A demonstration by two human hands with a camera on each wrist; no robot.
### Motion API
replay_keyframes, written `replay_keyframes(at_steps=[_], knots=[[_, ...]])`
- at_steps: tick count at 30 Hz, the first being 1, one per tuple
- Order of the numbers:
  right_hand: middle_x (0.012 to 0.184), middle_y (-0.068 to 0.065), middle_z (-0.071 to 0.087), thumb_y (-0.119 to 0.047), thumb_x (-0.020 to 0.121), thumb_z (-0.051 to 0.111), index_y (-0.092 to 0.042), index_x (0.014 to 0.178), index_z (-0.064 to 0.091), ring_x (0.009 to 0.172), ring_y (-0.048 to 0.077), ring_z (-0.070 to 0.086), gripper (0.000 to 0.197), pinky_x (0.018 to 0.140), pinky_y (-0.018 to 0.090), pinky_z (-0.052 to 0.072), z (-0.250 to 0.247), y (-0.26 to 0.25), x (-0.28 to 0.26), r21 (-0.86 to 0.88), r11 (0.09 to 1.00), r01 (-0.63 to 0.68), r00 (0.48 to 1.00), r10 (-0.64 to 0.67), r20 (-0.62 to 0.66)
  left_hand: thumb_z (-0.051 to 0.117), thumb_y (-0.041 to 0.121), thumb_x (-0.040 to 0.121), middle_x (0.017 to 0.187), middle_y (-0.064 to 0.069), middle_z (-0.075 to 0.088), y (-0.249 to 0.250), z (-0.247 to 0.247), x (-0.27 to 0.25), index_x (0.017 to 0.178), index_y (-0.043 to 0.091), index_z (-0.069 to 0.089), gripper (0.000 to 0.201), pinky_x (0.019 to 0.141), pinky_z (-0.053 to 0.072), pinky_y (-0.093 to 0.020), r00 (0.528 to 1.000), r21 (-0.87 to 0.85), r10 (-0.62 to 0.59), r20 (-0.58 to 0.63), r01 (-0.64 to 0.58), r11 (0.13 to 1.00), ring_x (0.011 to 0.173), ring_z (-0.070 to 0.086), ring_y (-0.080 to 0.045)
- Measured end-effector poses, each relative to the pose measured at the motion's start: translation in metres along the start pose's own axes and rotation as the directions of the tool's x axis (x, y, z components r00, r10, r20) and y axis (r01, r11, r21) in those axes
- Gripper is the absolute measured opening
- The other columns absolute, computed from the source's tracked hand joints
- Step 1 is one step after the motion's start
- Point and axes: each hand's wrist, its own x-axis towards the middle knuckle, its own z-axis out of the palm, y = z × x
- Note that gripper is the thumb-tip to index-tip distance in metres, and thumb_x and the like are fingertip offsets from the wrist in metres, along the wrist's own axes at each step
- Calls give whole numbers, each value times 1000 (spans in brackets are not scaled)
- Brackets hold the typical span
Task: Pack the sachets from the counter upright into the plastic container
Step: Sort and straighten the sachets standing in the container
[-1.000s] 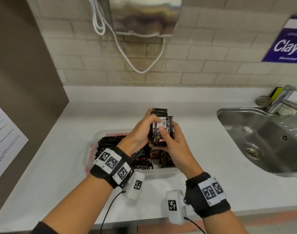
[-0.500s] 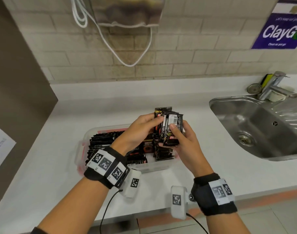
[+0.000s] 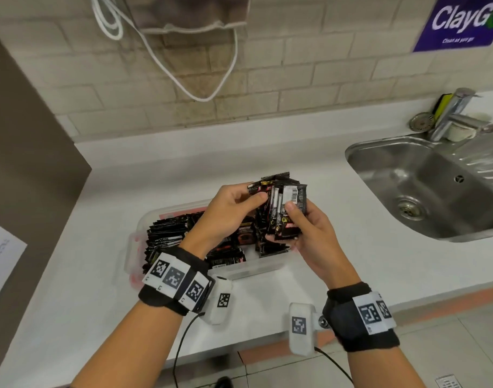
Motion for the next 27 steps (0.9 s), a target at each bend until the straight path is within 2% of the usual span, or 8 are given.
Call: replay_keyframes(at_steps=[2, 5, 8, 12, 16, 19, 24, 27], knots=[[123, 14, 70, -30, 95, 63, -19, 129, 65, 113, 34, 68, 35, 79, 48, 61, -1, 1, -1, -31, 999, 8, 1000, -8, 1, 63, 18, 98, 101, -1, 77, -1, 2, 0, 101, 17, 76, 14, 74, 54, -18, 1000, 15, 8, -26, -8, 1000, 92, 73, -14], [124, 14, 69, -26, 99, 60, -17, 133, 62, 113, 35, 67, 35, 80, 50, 60, -4, 2, -1, -53, 998, 18, 1000, -19, -9, 60, 19, 100, 111, -14, 69, -2, 0, -1, 106, 9, 74, 18, 84, 56, -27, 999, 34, -1, 32, 0, 999, 103, 67, -26], [124, 15, 69, -27, 99, 59, -15, 134, 60, 111, 34, 68, 37, 74, 43, 61, -7, 1, -2, -47, 998, 30, 999, -31, -32, 58, 14, 101, 116, -15, 67, 0, -2, -3, 114, 11, 73, 20, 88, 56, -27, 997, -8, -8, 78, 8, 1000, 107, 67, -23], [122, 17, 69, -27, 99, 59, -17, 130, 62, 105, 37, 70, 33, 64, 33, 60, -10, -1, -2, -26, 999, 30, 997, -31, -71, 62, 0, 95, 114, -9, 70, -1, -6, -6, 119, 14, 67, 29, 78, 58, -27, 999, -15, 8, -38, -8, 1000, 96, 69, -19], [122, 17, 69, -31, 97, 60, -17, 131, 60, 108, 48, 65, 37, 57, 28, 58, -9, -1, -2, -65, 997, 30, 996, -36, -86, 68, 2, 91, 109, 0, 72, -3, -11, -8, 111, 19, 68, 26, 74, 55, -22, 995, 32, 4, -101, -1, 999, 94, 67, -12], [127, 19, 67, -28, 97, 59, -14, 134, 57, 114, 47, 63, 39, 64, 32, 60, -7, 0, -1, -20, 998, 62, 994, -64, -92, 69, 2, 91, 102, 5, 73, -5, -13, -7, 106, 19, 70, 22, 70, 54, -21, 991, 2, 19, -135, -19, 1000, 87, 66, -8], [129, 20, 65, -22, 100, 55, -11, 137, 54, 115, 46, 63, 39, 73, 42, 62, -10, -3, -1, 57, 994, 94, 988, -86, -129, 63, -6, 90, 102, -2, 68, -5, -27, -6, 82, 25, 75, 35, 80, 56, -30, 975, -90, 50, -217, -71, 993, 96, 63, -14], [127, 21, 66, -23, 100, 54, -11, 136, 54, 112, 46, 65, 38, 66, 37, 62, -10, -4, -2, 52, 994, 92, 988, -84, -133, 58, -11, 89, 107, -4, 63, -6, -39, -8, 79, 25, 73, 40, 81, 56, -35, 985, -9, 39, -168, -41, 999, 95, 62, -21]])
